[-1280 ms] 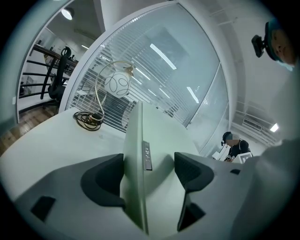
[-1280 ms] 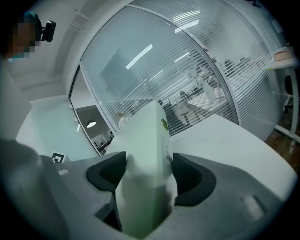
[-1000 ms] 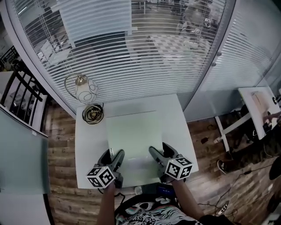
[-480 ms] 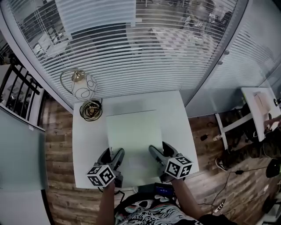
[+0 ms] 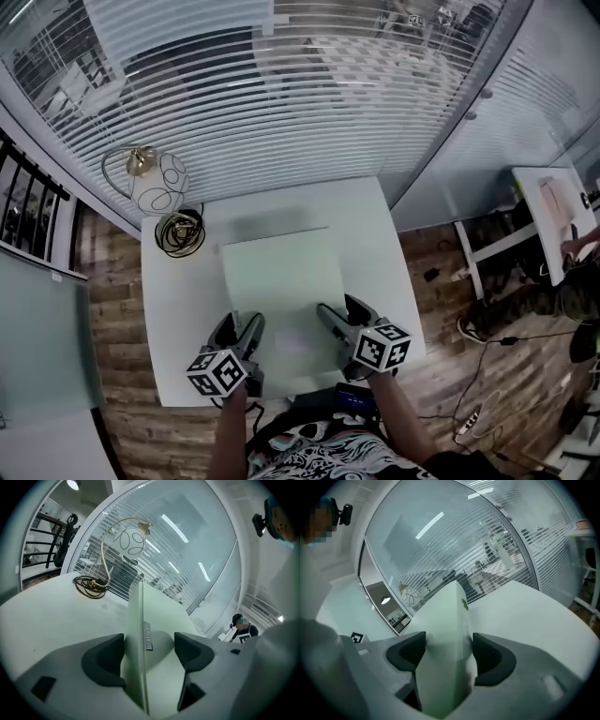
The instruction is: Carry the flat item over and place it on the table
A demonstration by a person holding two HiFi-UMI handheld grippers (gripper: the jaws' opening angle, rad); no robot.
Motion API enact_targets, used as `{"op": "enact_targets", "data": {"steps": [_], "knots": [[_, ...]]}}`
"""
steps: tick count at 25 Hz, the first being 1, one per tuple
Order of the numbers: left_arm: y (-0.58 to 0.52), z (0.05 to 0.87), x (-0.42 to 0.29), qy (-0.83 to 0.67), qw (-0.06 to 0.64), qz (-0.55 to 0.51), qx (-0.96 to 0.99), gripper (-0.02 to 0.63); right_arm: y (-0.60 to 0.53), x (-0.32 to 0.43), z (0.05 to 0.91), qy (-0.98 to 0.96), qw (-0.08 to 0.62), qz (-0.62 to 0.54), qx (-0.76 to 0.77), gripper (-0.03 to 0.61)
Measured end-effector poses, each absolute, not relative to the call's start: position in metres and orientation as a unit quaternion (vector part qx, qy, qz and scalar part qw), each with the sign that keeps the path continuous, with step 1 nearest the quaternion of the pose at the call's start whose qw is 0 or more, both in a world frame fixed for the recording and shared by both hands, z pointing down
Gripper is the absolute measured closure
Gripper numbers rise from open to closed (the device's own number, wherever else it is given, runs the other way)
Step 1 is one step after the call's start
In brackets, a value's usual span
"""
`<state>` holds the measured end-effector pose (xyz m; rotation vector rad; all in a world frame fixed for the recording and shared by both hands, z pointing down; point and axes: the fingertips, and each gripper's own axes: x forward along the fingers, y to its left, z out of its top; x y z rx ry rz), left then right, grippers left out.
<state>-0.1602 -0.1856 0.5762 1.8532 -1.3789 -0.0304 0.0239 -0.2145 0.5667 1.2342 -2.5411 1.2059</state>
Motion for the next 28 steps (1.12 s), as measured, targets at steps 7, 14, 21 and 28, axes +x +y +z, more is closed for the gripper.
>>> {"op": "enact_targets", "data": {"steps": [7, 14, 21, 28], "knots": [[-0.193, 0.594, -0.161, -0.548, 0.421, 0.001, 0.723, 0.295, -0.224, 0.024, 0.584, -0.819, 0.047, 0.409, 0.400, 0.282], [-0.202, 0.621, -0.161, -0.550, 0.442, 0.018, 0.708, 0.293, -0.235, 0.023, 0.611, -0.806, 0.063, 0.435, 0.395, 0.282], [-0.214, 0.641, -0.159, -0.552, 0.449, 0.049, 0.701, 0.295, -0.244, 0.026, 0.633, -0.790, 0.076, 0.459, 0.400, 0.282], [-0.225, 0.654, -0.159, -0.552, 0.456, 0.068, 0.694, 0.295, -0.254, 0.027, 0.650, -0.779, 0.089, 0.474, 0.401, 0.282]]}}
